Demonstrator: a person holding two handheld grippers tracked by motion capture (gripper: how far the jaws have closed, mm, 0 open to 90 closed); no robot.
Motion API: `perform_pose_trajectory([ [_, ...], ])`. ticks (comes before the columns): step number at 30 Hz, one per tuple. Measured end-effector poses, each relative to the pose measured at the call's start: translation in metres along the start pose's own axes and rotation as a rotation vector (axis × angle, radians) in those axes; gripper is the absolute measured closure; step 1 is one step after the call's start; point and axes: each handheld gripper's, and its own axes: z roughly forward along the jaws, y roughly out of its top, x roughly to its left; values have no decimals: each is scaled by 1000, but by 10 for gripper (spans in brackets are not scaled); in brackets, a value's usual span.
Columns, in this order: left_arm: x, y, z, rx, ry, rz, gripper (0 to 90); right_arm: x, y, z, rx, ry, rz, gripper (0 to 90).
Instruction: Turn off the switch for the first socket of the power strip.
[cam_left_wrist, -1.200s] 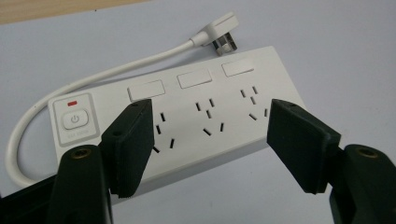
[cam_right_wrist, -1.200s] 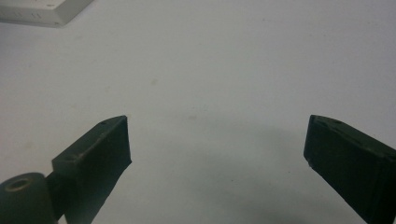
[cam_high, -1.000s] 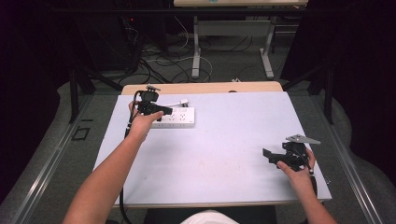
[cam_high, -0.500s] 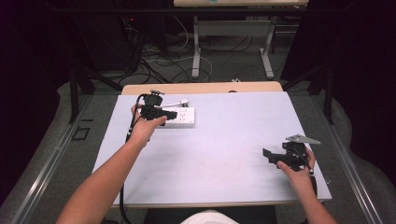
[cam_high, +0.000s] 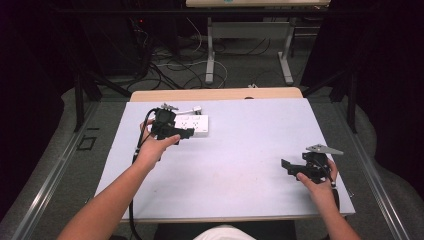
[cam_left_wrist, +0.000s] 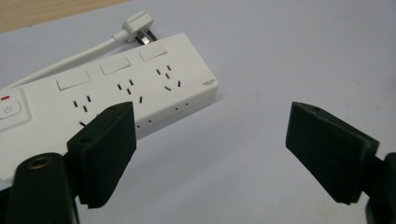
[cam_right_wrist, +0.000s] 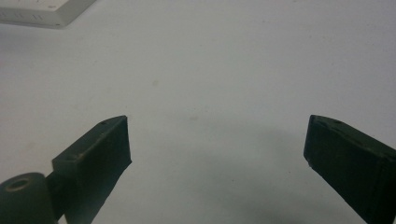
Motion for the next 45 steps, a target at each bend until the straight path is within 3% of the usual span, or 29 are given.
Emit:
perform_pose_trajectory([
  [7, -2, -12, -7, -23, -29, -16, 0, -1, 0, -1, -4, 0, 5, 69],
  [10, -3, -19, -10, -40, -10, -13, 3, -2, 0, -1, -4, 2, 7, 69],
  [13, -3, -25, -11, -46, -29, -28, 3, -1, -1, 0, 5, 8, 12, 69],
  [17, -2, -36, -15, -35, -65, -18, 3, 0, 0, 0, -1, 8, 9, 69],
  [21, 0, -46, -17, -21, -40, -3, 3, 1, 0, 0, 0, 11, 10, 69],
  [28, 2, -62, -24, -41, -24, -16, 3, 3, 0, 1, -3, 16, -3, 69],
  [31, 2, -69, -26, -81, -25, -60, 4, 3, 1, 0, -3, 13, -9, 69],
  [36, 5, -78, -34, -91, -42, -100, 12, 2, 1, -1, -8, 16, 0, 69],
  [45, 10, -91, -53, -120, -15, -117, 23, 4, 2, -5, -15, 16, -3, 68],
])
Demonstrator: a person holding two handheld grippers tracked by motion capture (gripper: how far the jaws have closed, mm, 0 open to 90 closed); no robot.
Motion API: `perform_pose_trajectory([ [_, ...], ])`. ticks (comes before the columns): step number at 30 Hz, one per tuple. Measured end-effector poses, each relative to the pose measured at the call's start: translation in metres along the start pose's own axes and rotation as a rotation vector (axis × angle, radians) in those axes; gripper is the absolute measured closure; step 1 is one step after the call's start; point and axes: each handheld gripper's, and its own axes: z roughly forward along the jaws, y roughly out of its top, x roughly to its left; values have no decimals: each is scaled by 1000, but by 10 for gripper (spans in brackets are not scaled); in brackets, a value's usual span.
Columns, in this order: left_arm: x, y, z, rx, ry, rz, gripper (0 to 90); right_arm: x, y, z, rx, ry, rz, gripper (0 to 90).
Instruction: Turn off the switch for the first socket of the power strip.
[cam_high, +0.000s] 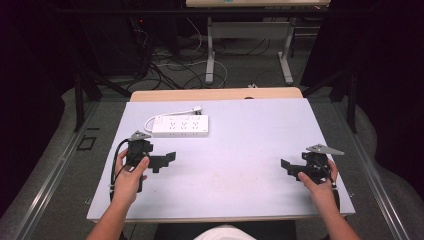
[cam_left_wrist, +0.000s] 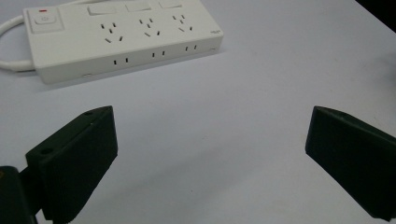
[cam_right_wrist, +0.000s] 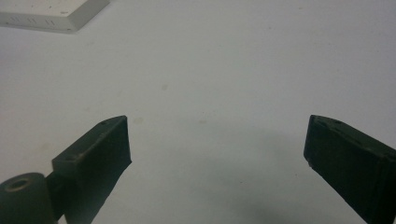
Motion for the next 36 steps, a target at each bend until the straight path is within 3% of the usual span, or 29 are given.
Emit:
perform_pose_trajectory([
  [10, 8, -18, -17, -40, 22, -45, 34, 0, 1, -2, -4, 1, 2, 68],
  [16, 20, -33, -16, -45, 45, -77, 39, 0, 0, -2, -11, -4, 10, 68],
  [20, 28, -42, -13, -49, 77, -71, 39, 0, 0, -2, -6, -2, 8, 68],
  [25, 37, -53, -14, -66, 77, -105, 40, 0, 0, -1, -8, -4, 3, 68],
  [36, 54, -63, -16, -74, 91, -121, 40, -1, -1, -1, -2, -6, -5, 68],
])
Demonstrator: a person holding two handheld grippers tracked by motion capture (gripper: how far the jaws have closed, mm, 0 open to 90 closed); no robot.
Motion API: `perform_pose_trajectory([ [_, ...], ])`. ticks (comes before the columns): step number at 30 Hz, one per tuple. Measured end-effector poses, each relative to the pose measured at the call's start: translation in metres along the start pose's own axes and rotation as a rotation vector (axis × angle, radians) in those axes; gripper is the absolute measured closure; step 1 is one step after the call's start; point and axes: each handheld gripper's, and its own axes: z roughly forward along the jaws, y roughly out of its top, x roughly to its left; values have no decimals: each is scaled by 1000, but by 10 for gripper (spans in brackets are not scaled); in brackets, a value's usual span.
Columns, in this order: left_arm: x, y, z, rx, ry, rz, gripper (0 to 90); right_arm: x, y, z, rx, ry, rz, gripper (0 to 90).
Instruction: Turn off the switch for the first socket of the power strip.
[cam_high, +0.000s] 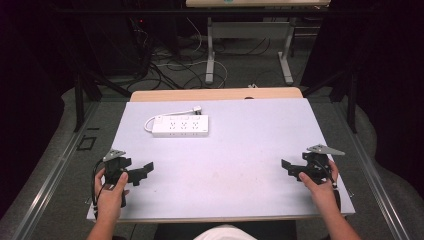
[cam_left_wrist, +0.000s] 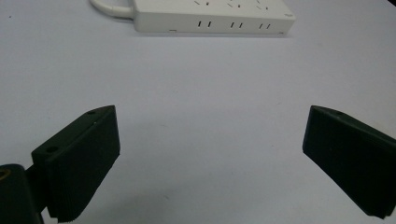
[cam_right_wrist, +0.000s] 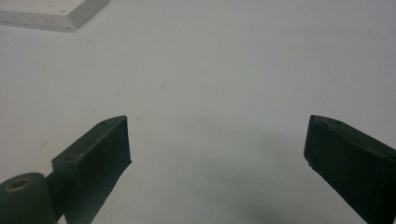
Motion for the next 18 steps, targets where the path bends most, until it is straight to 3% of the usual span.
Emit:
perform_pose_trajectory([
  [18, 8, -7, 8, 29, 2, 1, 52, -4, 0, -2, 3, 2, -2, 68],
])
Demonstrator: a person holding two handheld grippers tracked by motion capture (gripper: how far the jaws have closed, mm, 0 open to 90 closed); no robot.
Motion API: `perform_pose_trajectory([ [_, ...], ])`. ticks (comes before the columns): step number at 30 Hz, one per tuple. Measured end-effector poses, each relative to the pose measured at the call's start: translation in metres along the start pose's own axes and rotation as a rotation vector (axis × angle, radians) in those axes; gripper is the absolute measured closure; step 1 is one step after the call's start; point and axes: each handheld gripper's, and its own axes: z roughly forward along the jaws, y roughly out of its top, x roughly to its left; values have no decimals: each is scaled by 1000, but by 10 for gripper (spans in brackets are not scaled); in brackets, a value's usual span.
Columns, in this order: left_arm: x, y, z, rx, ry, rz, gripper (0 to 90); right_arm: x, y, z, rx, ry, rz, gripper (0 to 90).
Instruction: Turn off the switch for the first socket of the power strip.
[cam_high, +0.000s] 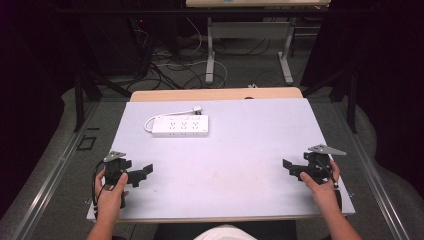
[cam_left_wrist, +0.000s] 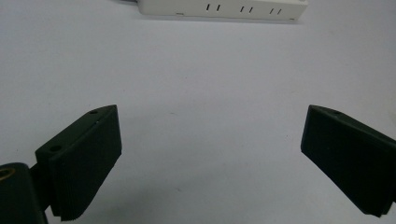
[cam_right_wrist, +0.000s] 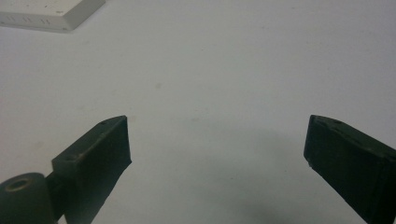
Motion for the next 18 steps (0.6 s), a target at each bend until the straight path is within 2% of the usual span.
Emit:
perform_pose_trajectory([
  [15, -1, -1, 3, 35, 3, 20, 62, 2, 0, 1, -2, -11, 8, 68],
  [18, -1, -1, 4, 28, 7, 18, 63, 1, 0, 1, -3, -11, 3, 68],
])
